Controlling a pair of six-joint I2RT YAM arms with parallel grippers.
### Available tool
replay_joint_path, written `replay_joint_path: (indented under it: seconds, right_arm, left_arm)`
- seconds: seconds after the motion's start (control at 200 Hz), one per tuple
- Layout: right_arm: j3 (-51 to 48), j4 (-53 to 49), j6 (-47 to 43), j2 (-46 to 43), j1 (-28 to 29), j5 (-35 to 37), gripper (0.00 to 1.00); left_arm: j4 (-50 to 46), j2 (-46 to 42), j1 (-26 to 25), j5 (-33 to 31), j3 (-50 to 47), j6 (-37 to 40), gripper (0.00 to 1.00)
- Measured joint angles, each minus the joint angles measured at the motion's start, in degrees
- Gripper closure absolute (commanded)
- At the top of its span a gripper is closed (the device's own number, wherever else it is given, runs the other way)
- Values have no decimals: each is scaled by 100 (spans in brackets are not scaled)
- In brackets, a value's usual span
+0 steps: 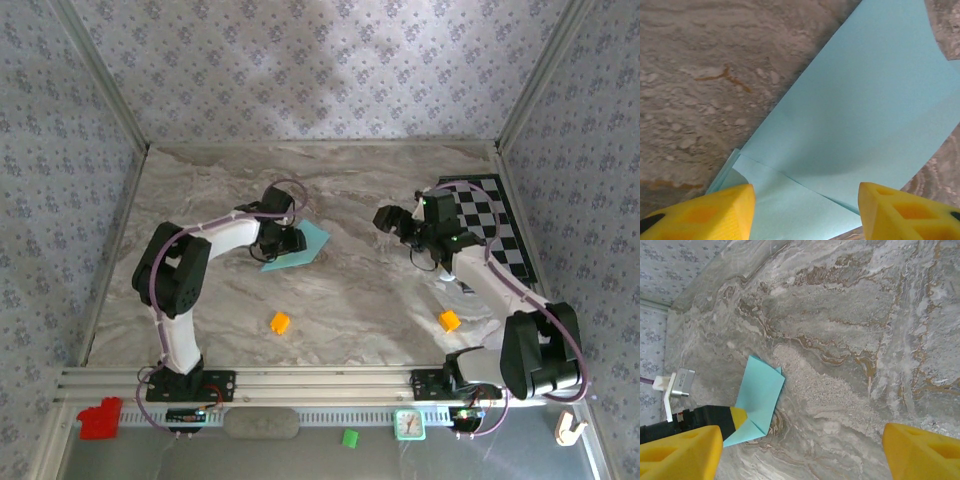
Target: Fold a paper plane with a square sheet of paper (pick it up from the middle)
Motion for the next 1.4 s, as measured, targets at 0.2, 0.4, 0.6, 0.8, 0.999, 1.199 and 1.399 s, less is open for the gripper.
replay_joint_path:
  seconds: [0.2,0.4,0.6,0.8,0.999,1.199,1.399]
  right_arm:
    - [-13,20,262,125,369,17,17]
    - [-181,57,966,398,1060,186,29]
    - [-450,61,1910,619,1698,474,36]
    - [-654,225,2555,901,1895,566,42]
    - [-654,420,2771,1093,1941,564,43]
    - [-649,570,2826,1259,1976,503,41]
    - [-608,702,2835,1456,2015,398,41]
  left_arm:
    - [487,-39,-50,374,-249,-472,42]
    - [1176,-155,-527,708,-640,-1368,43]
    - [2022,-341,-955,870,-1185,-2507,47]
    - [2330,-420,-962,918,-1403,-2970,54]
    - [2122,-533,-966,979,-1405,-2966,56]
    - [2004,-708,-966,977,-1405,-2798,58]
    - [1976,-695,-962,975,-1403,-2723,61]
